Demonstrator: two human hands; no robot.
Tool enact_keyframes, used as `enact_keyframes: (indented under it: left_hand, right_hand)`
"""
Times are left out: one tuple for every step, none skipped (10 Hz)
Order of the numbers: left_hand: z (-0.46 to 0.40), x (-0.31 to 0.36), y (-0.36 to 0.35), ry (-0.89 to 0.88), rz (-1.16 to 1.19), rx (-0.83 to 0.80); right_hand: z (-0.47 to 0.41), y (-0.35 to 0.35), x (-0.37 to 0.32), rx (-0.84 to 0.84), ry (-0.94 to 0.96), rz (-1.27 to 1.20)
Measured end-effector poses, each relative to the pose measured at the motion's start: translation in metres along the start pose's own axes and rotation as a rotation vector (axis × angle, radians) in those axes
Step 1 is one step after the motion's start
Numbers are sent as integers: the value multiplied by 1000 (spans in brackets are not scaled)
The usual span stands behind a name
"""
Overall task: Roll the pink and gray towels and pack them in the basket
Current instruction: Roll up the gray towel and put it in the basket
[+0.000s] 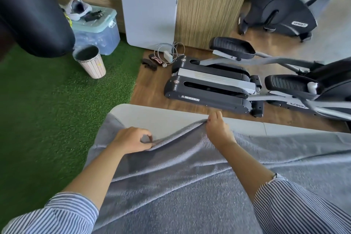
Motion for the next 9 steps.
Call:
enact_keyframes:
  left_hand:
    - [6, -7, 5, -17, -72, 50]
    - [5, -18, 13, 41, -109, 166]
    - [-8, -29, 24, 122, -79, 311]
    - [-18, -36, 19, 210, 7, 264]
    - [-23, -41, -8, 301, -30, 146]
    - [-22, -41, -18, 306, -79, 162]
    - [-21, -41, -8, 310, -92, 261]
    - [-24, -43, 35, 358, 83, 575]
    - [-24, -46, 54, 390, 216, 670]
  right_hand:
    - [-1, 0, -3, 59, 29, -60]
    - [-3, 5, -6, 86, 16, -126]
    - [2, 7, -16, 83, 67, -103]
    - [2, 5, -16, 122, -33, -282]
    - [2, 12, -24, 101, 84, 3]
    - [9, 1, -12, -107, 86, 209]
    - [12, 2, -15, -107, 131, 349]
    - [-2, 11, -34, -7, 46, -44]
    - [-6, 9, -45, 19, 166, -63]
Point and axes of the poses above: each hand's wrist, its own z-axis away from the middle knuckle, its own y-axis out of the back of the hand, x = y × z, the point moved 2 cm from there along -z, towards the middle knuckle, and after that the axes turned 6 degrees about -z, right-handed, at the moved point
